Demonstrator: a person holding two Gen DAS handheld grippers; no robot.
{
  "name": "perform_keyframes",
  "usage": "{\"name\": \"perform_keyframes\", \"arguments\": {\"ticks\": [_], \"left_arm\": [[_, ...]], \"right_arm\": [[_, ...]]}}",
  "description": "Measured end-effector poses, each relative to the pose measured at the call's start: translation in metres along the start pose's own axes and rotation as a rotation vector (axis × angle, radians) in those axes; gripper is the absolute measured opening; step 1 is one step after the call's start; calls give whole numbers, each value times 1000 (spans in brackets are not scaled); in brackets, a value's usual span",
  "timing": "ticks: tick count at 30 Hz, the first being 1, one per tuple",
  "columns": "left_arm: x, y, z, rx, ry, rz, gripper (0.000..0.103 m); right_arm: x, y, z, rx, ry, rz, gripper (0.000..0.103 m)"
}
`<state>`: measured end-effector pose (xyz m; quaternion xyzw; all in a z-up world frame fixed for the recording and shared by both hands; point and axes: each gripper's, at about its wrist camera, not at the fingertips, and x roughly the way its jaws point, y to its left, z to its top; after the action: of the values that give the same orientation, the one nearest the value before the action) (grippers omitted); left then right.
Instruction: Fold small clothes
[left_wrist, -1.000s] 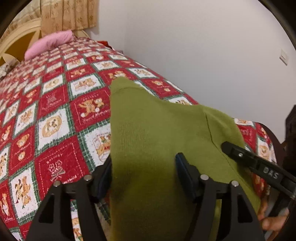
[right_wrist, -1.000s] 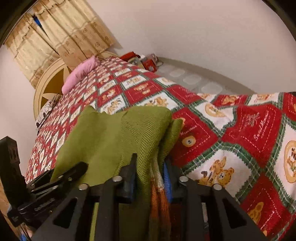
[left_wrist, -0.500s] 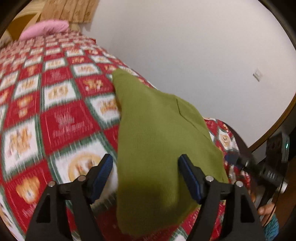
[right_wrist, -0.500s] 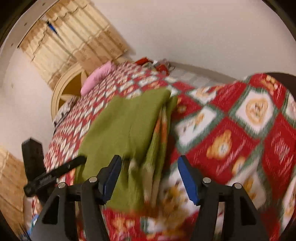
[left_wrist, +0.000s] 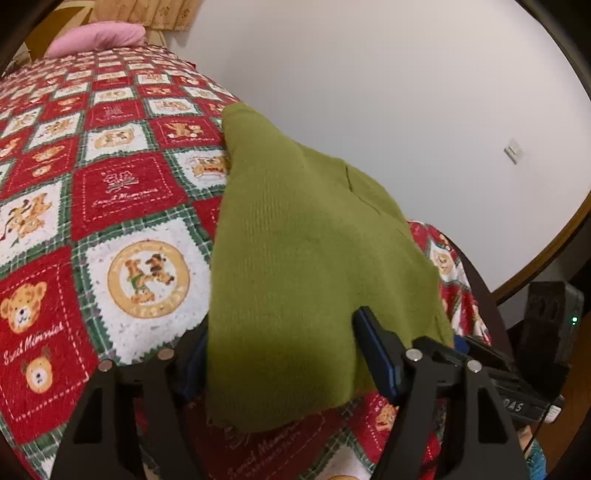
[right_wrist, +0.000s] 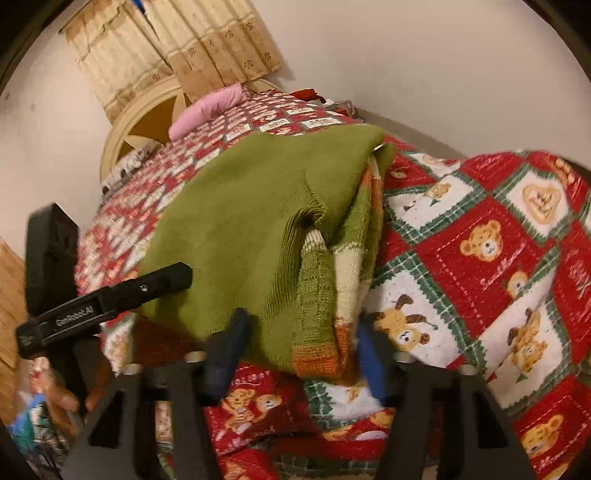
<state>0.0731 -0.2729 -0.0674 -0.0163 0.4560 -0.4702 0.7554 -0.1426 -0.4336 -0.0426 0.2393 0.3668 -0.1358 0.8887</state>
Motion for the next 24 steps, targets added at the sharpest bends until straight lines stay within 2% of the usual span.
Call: {"name": "perform_keyframes", "arguments": {"ticks": [1,5,7,9,11,15,21,24], "left_arm": [[0,1,0,-4,0,5,65],[-6,-1,4,-12,23,10,44],[-13,-1,6,-32,29,9,40],[-22,-1,6,-54,36,15,39],[-27,-4,3,-56,41,29,38],[-30,-11,-6,-31,43,88,38],[-22,-6,-14,7,29,157,38],[-21,-5,-16,15,20,181,45]], "right_arm": [[3,0,1,10,16,10,24],[0,0,6,62,29,44,18],[-13,-3,12,96,6,102,17],[-27,-3,20,119,-13,140,17],[-34,1,23,111,-10,141,17],[-35,8,13,40,22,80,17],[-13,3,-4,22,39,20,17],[-8,-1,-7,27,17,22,17]]}}
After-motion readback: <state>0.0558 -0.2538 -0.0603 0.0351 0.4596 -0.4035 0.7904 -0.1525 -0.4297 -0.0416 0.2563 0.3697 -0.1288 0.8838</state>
